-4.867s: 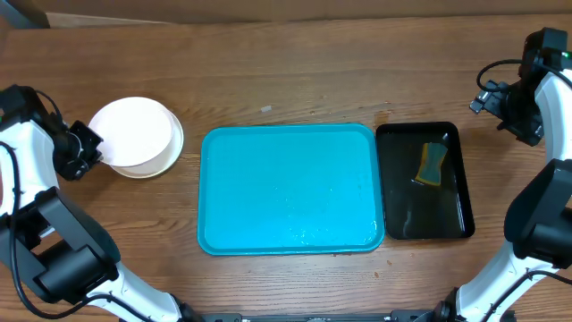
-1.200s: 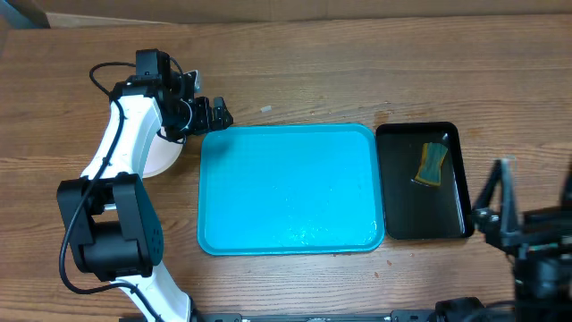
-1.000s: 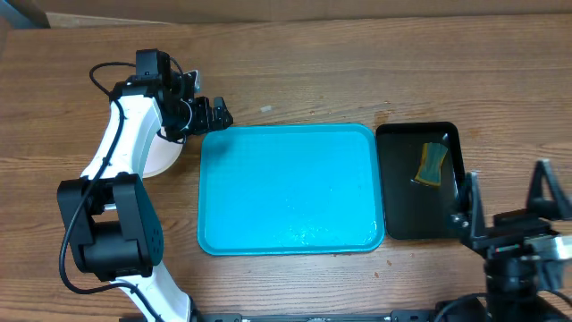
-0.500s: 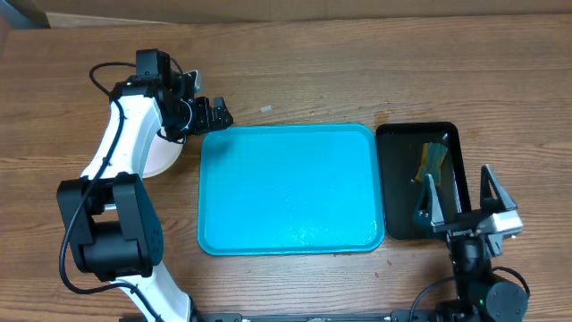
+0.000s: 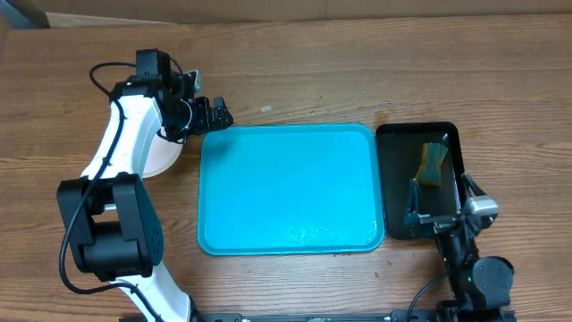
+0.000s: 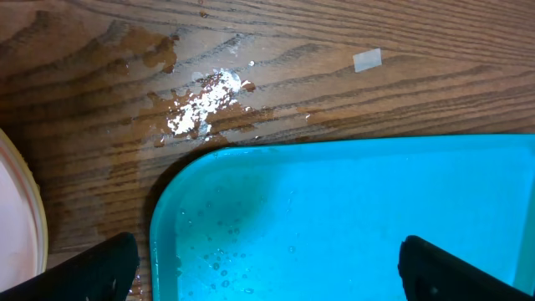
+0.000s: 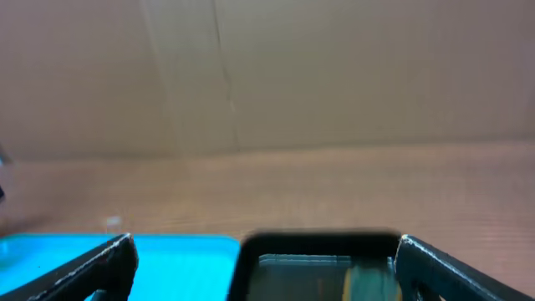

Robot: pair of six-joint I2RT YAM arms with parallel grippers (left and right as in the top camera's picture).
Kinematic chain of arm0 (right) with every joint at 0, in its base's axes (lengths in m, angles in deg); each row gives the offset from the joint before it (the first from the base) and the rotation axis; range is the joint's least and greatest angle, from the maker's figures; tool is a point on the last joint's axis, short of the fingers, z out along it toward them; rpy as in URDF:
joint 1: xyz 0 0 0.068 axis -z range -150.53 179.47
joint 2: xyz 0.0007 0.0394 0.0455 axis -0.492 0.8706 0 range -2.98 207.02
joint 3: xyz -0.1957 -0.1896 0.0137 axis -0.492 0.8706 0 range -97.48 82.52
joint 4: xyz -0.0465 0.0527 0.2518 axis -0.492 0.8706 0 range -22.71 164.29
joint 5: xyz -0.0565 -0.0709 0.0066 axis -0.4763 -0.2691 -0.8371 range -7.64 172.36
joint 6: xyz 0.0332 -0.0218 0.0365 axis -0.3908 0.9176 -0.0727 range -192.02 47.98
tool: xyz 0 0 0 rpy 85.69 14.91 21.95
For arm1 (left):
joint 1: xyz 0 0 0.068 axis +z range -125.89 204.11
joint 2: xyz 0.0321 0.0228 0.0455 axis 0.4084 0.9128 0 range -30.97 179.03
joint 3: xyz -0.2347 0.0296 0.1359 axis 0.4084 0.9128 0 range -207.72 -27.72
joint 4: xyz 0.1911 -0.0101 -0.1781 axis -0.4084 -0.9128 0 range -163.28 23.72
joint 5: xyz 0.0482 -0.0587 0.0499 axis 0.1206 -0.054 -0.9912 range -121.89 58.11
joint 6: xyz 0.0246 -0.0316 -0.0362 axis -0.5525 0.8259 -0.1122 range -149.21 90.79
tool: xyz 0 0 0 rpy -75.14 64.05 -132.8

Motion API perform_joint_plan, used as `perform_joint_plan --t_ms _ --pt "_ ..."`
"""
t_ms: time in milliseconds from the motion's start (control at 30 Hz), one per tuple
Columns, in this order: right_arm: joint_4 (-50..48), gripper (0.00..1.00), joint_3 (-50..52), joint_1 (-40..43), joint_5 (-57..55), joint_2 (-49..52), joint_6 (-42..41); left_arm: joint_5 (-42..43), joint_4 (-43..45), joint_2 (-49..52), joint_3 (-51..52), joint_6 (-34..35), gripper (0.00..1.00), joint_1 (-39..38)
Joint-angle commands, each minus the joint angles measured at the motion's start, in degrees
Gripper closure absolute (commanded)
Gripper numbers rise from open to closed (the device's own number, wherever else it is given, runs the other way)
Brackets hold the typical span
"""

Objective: Clean dirty plates on tray and stack at the side

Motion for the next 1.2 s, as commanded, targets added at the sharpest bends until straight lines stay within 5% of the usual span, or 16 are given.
perform_joint_plan --t_ms 0,233,1167 --pt "0.9 0.00 0.6 0.3 0.2 -0.7 1.1 -0.4 0.2 -0.1 0.0 0.8 0.00 -0.1" --pt "0.9 0.00 0.6 1.2 0.7 -0.7 6.3 -0.4 0.2 -0.1 0.0 0.8 0.00 -0.1" --pt "0.8 0.00 0.6 1.5 0.5 -0.7 5.6 -0.4 0.2 -0.1 0.0 0.8 0.00 -0.1"
